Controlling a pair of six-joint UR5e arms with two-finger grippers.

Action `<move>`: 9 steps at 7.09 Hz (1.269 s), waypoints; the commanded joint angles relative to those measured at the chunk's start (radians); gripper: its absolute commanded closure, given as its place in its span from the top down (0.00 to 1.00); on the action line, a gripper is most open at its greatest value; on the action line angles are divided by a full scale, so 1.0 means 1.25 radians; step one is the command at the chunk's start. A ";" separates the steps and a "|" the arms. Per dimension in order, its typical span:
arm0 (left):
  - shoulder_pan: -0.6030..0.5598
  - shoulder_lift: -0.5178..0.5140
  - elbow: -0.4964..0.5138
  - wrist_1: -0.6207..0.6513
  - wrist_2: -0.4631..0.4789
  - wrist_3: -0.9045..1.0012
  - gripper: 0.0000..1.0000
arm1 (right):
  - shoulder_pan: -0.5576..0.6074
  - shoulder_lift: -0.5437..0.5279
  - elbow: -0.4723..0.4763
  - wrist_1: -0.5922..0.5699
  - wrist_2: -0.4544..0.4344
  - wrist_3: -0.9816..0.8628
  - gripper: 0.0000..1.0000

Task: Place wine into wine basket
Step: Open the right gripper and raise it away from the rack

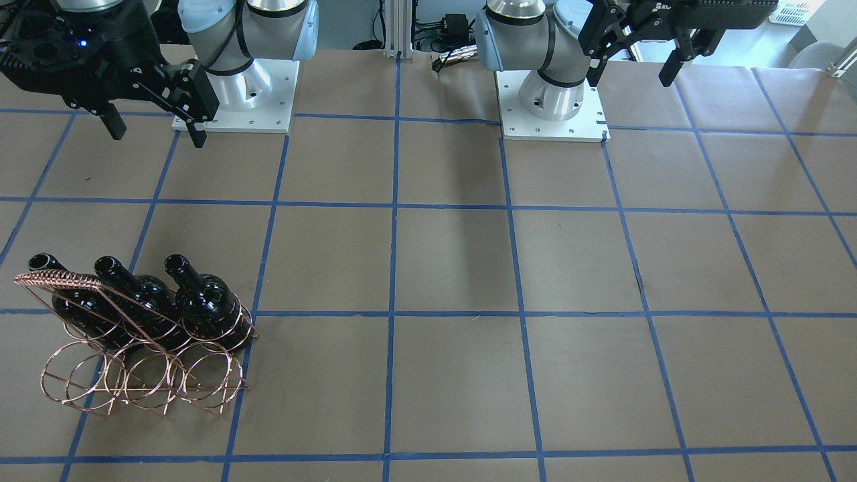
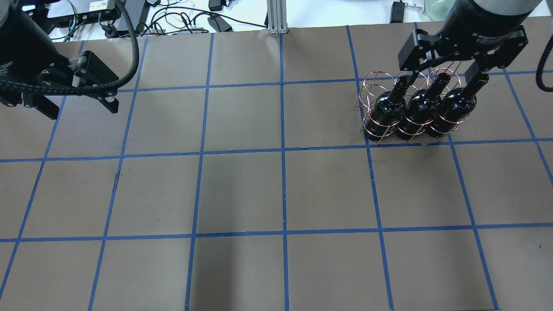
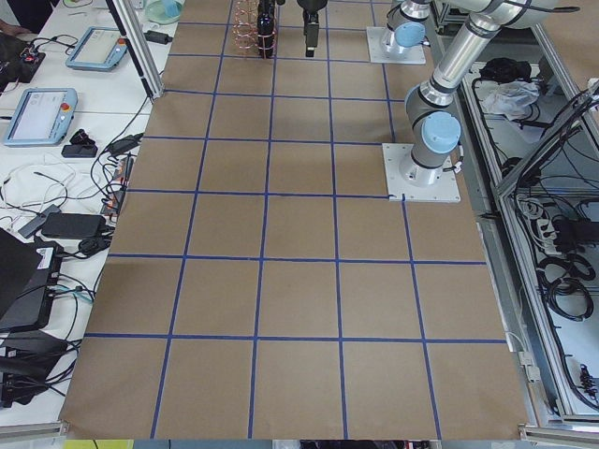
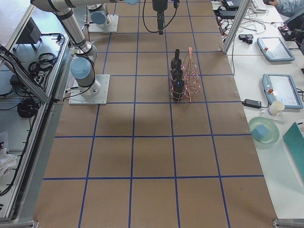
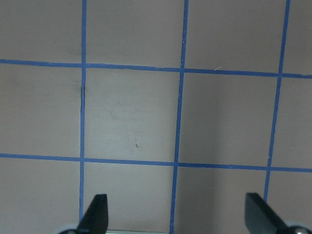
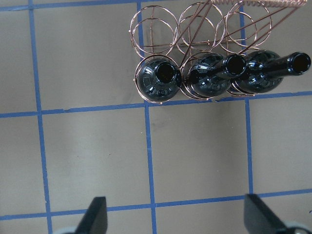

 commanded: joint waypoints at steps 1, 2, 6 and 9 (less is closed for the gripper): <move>0.000 0.000 0.000 0.000 -0.001 0.000 1.00 | -0.002 -0.011 -0.014 0.015 0.039 -0.009 0.99; 0.000 0.000 0.000 0.000 -0.001 0.000 1.00 | -0.001 0.004 -0.080 0.084 0.037 -0.007 1.00; -0.010 -0.019 -0.001 0.000 -0.005 -0.034 1.00 | 0.007 0.068 -0.102 0.100 0.076 -0.012 1.00; -0.026 -0.019 -0.007 0.006 -0.008 -0.045 1.00 | 0.006 0.057 -0.088 0.096 0.034 -0.036 1.00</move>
